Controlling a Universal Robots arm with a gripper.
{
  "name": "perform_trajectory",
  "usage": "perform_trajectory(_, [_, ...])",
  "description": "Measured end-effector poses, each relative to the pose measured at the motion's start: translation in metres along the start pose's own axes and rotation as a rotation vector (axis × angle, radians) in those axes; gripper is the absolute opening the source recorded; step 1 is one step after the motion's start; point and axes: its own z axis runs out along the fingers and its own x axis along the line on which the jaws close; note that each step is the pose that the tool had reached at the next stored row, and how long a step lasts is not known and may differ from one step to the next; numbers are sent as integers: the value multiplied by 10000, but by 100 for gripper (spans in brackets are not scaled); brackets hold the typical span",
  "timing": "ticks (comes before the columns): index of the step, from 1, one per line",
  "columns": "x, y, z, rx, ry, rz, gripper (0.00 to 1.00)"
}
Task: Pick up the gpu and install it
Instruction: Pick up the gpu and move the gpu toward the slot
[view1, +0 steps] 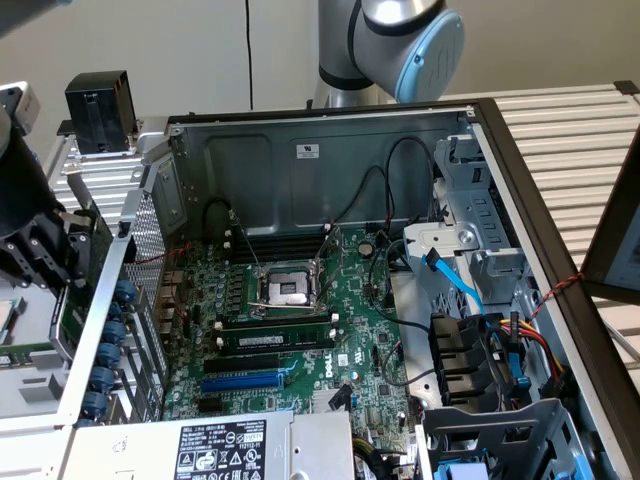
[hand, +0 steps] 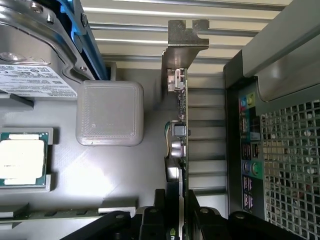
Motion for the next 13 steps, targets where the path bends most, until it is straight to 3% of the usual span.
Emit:
perform_trajectory(4, [11,17,-132,-8,-7,-32,27])
perform_trajectory(13, [-18,73,-537,-18,1,-110,27])
